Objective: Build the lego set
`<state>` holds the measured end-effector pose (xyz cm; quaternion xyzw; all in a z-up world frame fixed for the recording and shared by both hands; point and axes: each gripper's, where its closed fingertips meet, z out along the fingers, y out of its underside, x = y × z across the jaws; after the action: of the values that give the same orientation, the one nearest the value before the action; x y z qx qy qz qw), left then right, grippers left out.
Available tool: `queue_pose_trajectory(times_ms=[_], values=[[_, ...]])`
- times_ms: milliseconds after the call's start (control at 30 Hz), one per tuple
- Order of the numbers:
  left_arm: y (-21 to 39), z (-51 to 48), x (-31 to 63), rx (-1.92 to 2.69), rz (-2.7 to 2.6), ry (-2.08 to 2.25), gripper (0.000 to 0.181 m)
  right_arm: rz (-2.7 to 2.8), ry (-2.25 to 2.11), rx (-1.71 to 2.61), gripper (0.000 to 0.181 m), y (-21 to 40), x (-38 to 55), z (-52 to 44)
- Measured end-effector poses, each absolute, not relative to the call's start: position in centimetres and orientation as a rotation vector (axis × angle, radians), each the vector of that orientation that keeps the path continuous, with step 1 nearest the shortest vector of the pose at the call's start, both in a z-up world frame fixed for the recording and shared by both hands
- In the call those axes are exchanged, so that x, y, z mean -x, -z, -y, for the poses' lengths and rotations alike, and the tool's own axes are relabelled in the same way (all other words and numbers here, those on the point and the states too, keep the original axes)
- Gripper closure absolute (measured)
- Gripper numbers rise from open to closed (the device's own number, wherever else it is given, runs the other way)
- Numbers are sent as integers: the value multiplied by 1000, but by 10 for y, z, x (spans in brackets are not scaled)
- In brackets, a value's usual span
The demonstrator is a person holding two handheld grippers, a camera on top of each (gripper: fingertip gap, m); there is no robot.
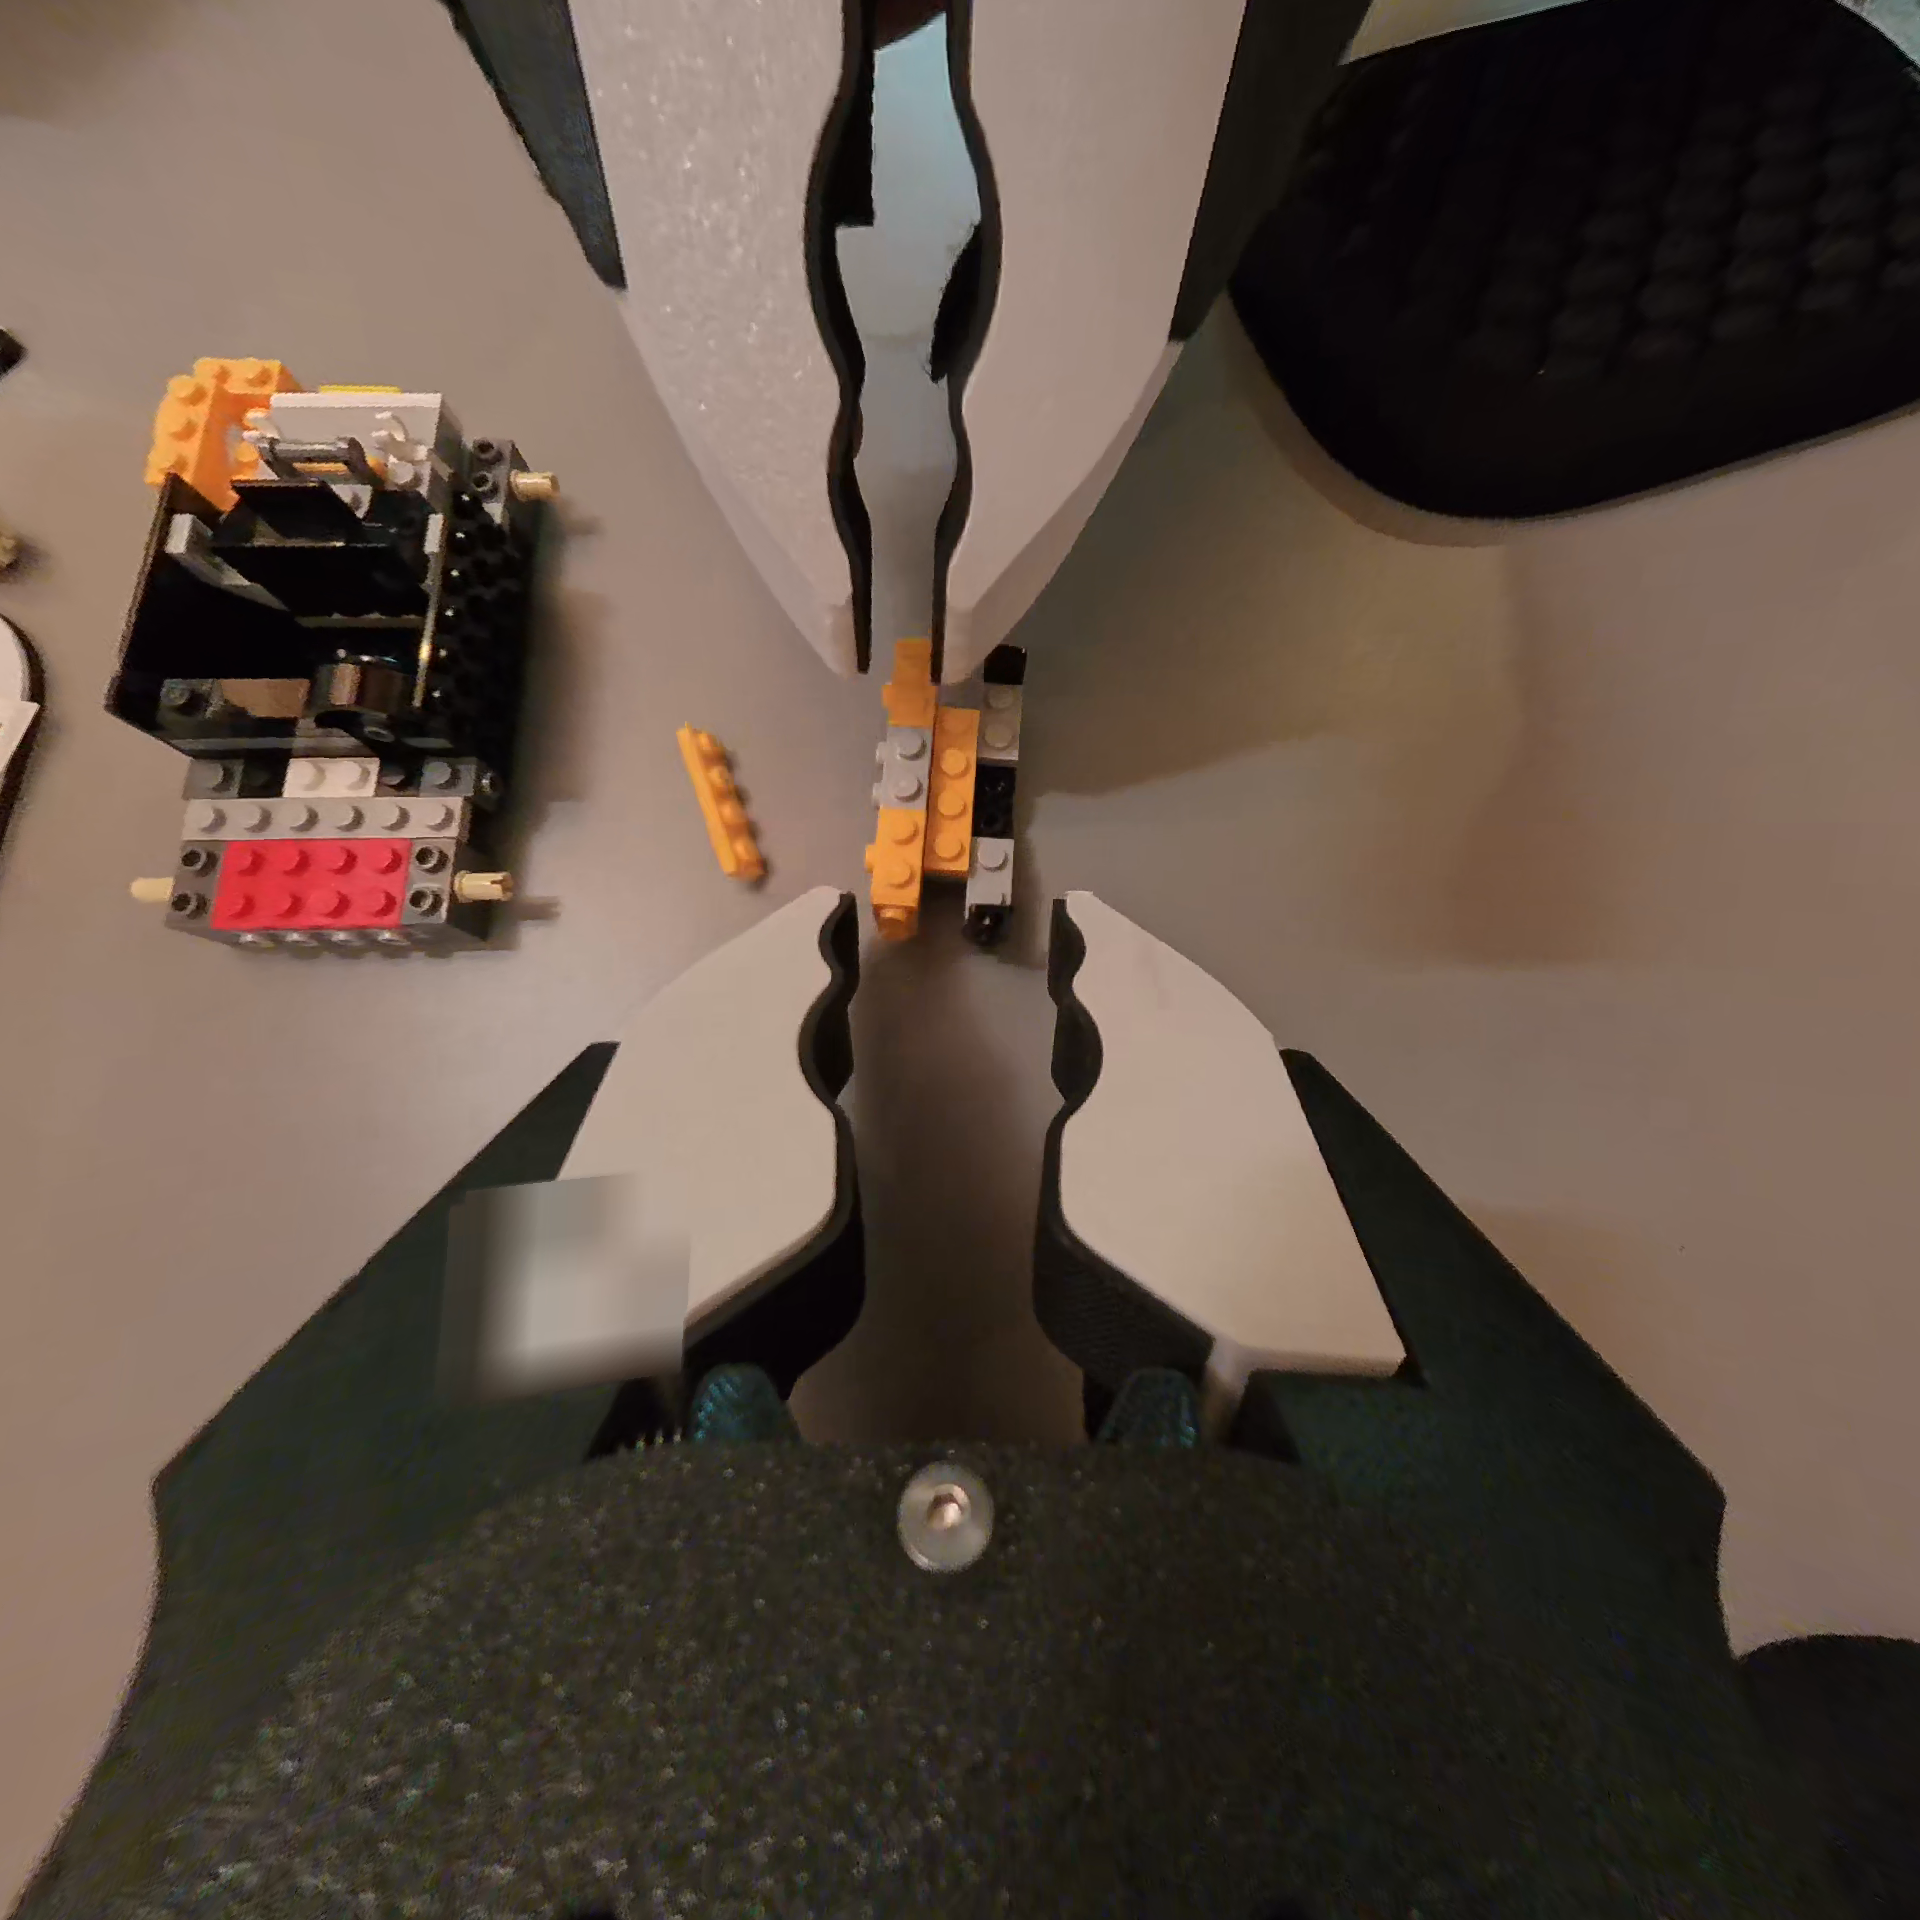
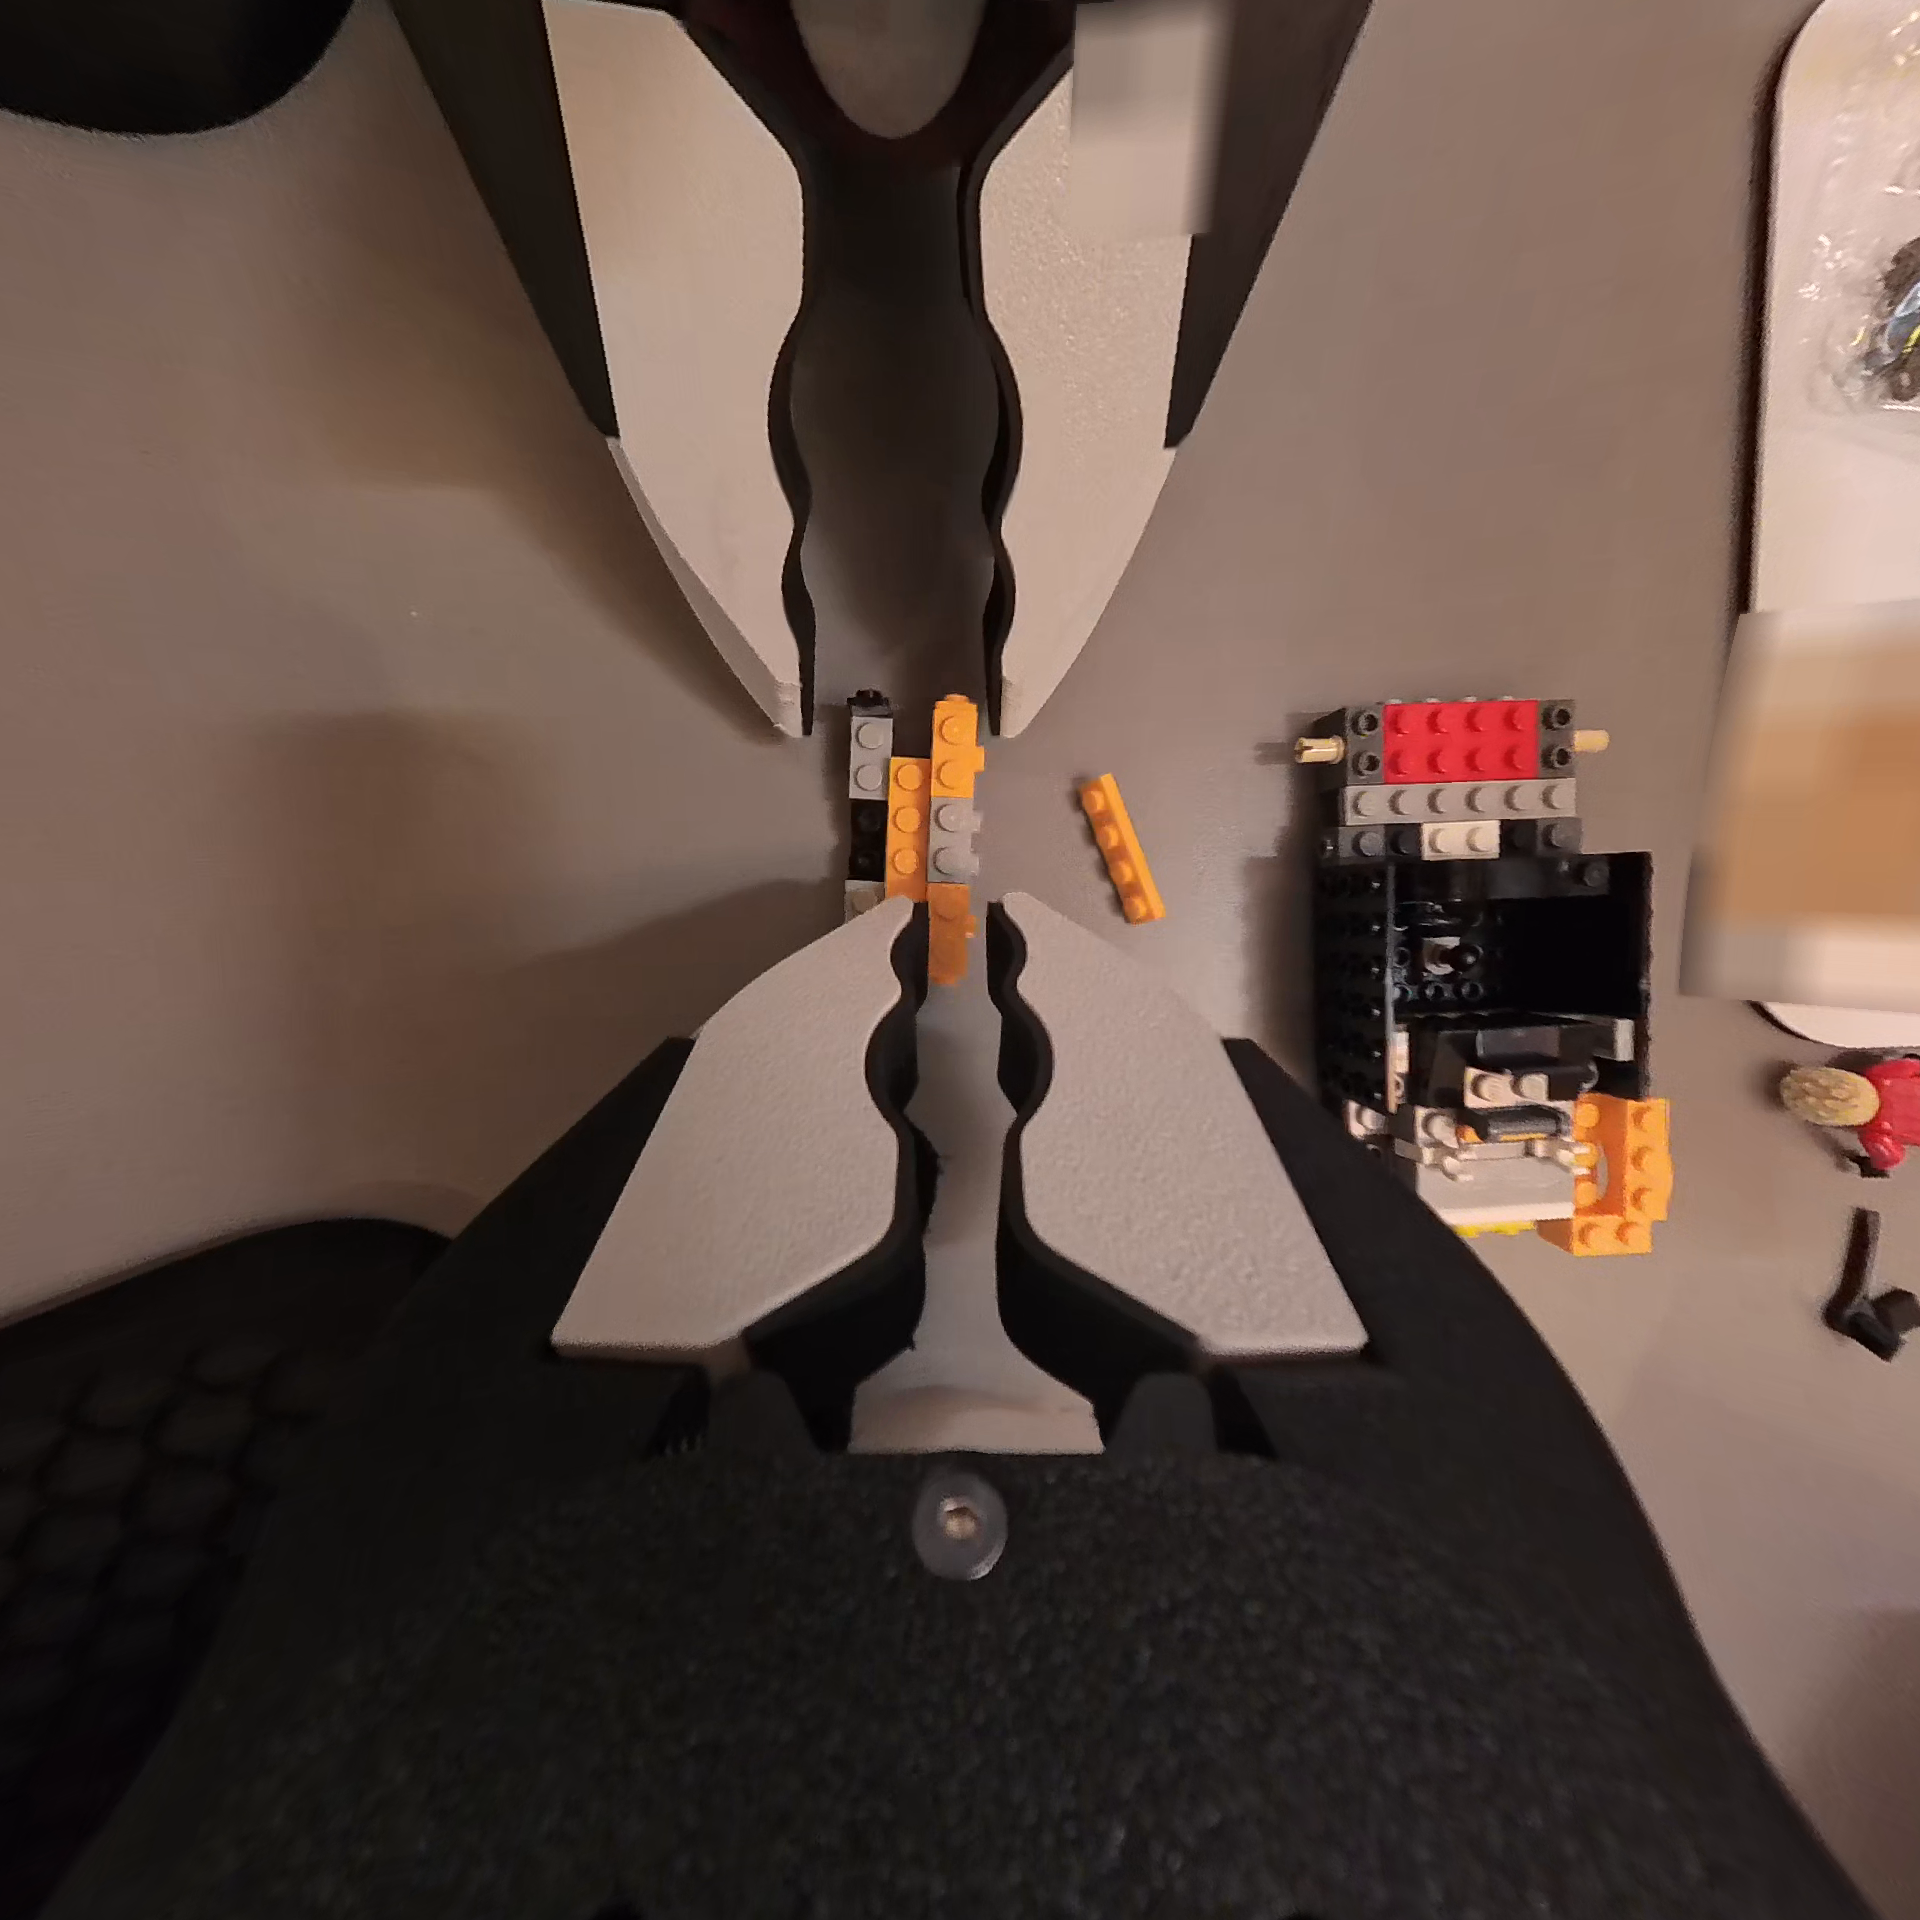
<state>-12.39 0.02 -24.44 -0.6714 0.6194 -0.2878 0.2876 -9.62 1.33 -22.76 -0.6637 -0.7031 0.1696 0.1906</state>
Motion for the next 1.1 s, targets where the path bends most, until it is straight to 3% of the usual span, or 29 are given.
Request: queue_pose_trajectory(times_ms=[200, 433, 667, 867, 1100], values=[[240, -13, 129, 1826, -1577, 750, 155, 1888, -457, 1804, 172, 213, 98, -43], [235, -15, 134, 1825, -1540, 768, 154, 2079, -406, 1702, 167, 249, 104, -56], [243, -10, 123, 1788, -1572, 813, 138, 2185, -413, 1705, 168, 255, 113, -54], [249, -3, 118, 1793, -1608, 772, 154, 2199, -429, 1803, 174, 255, 113, -51], [251, 1, 116, 1784, -1632, 720, 155, 2116, -540, 1848, 174, 218, 107, -16]])
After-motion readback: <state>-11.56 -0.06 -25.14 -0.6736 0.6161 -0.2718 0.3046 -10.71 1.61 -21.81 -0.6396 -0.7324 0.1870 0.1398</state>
